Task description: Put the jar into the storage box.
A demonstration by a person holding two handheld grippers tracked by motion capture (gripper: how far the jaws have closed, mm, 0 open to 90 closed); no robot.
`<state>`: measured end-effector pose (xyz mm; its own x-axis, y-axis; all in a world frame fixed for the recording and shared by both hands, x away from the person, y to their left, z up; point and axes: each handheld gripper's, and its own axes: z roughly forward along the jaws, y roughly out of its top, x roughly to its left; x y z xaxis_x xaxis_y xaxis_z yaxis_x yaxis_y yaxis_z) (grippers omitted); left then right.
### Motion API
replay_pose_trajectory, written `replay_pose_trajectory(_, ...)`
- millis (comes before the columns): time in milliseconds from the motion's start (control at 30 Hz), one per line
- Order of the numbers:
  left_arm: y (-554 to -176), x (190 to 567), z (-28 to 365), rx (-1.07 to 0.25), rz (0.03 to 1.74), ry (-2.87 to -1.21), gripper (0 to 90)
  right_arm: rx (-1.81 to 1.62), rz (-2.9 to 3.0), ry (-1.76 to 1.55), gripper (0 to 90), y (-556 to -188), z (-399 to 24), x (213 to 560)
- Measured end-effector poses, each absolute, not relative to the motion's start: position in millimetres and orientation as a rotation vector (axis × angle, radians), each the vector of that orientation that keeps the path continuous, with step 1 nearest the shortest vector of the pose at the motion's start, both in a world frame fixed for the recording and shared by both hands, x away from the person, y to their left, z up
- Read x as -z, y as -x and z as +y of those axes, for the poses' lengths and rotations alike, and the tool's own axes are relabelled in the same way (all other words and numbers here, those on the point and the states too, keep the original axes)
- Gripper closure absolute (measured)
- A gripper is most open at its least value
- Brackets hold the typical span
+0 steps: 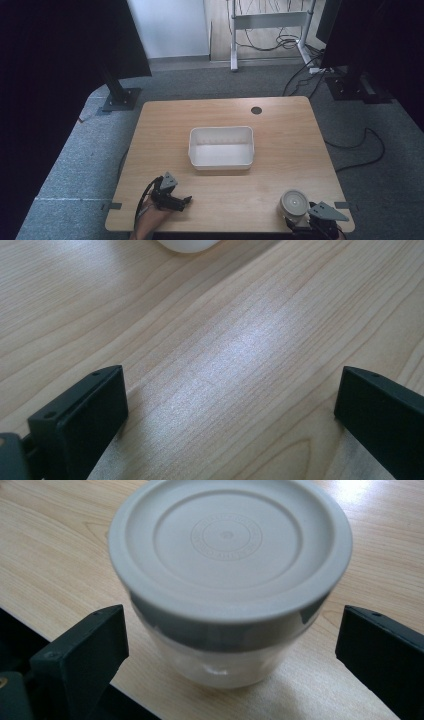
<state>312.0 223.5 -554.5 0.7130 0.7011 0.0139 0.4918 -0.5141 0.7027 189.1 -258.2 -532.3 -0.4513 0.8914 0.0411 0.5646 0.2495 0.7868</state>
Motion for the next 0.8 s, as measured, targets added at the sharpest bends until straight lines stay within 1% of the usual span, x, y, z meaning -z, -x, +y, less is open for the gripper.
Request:
replay_pose_trajectory(633, -312.0, 554.5, 223.5, -0.388, 0.902, -2.221, 0.3, -1.072, 2.089, -1.365, 0.9, -205.3, -248.4, 537.6)
replay_pose_trajectory(800, -312.1, 554.5, 223.5, -0.388, 0.901, -2.221, 0.3, -1.078, 2.088, -1.383, 2.4, -210.5, -245.5, 539.9)
